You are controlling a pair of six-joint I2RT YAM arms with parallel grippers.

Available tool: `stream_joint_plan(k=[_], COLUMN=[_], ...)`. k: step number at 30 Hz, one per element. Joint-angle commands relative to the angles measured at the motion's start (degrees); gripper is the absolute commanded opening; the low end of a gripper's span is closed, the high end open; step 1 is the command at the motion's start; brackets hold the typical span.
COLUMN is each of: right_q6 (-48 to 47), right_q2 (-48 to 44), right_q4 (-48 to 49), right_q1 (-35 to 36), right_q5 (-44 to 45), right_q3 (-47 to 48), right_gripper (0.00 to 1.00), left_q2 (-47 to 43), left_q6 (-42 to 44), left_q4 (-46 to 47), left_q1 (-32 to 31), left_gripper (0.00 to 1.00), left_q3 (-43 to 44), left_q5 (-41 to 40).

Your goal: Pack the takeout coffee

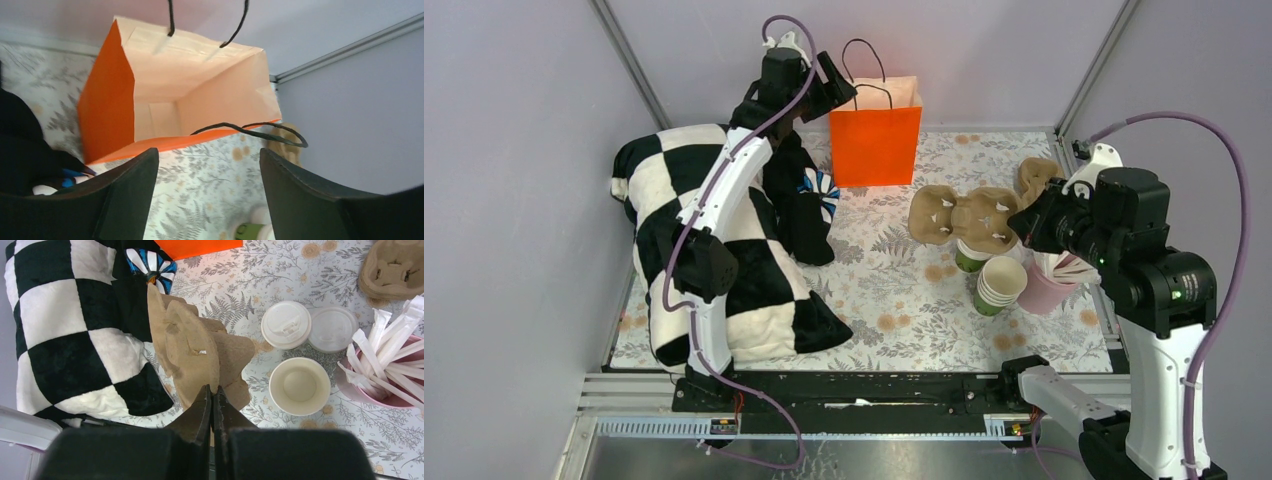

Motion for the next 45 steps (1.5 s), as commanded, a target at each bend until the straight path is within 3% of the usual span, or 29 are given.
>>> stream_joint_plan(k=[1,5,8,12,19,23,26,31,34,38,45], right_q6=[-1.29,-1.25,-1.09,-0.91,-1.30,-1.68,-1.85,-2.04,-2.17,-3.25,-4.70], right_q2=[-1.71,-1.95,-2.19,-2.56,-2.66,-2.82,-2.86,-2.83,-2.84,-2.75,-1.51], right_q4=[-0.62,-0.03,1.11,2.35,2.56,1.94,1.77,2.10,2.32,2.22,1.60], right_q1=[-0.12,-0.14,-0.18,-0.12,-0.18,-0.11,-0.10,-0.13,-0.10,-0.12,-0.10], right_q5=[0.20,0.47,0.53,0.56,1.38,2.48,3.04,3.54,3.51,4.86,12.15], right_q3=[1.62,1.28,0.58,-0.40,-0.26,0.06,0.35,0.77,0.98,2.26,6.04], right_gripper=[0.00,0.00,0.00,0.00,0.00,0.00,0.00,0.00,0.00,0.00,0.00], left_q2=[-6.27,-6.48,-8.09,-8.71,-3.01,-2.03,-1.08,-0.59,-1.19,-3.45,-15.33], left_q6=[-12.46,-24.38,-33.30,-43.38,-47.42,-46.15,-46.35,-44.89,-43.72,-41.62,-42.13], left_q4=[13.95,20.84,31.23,42.97,46.46,45.65,43.52,40.99,40.67,37.87,35.46], left_q1=[2.62,2.54,1.64,-0.45,-3.94,-5.35,-5.53,-5.60,-5.52,-5.60,-7.30], left_gripper=[0.82,0.89,0.97,0.95,0.86,0.74,0.51,0.30,0.12,0.00,0.00], left_q3=[-6.85,-11.34,-18.14,-25.45,-21.22,-19.86,-18.33,-17.06,-16.50,-15.41,-26.83], left_q5=[8.33,13.46,13.11,7.91,0.86,-4.84,-7.19,-7.58,-7.53,-5.62,-2.06])
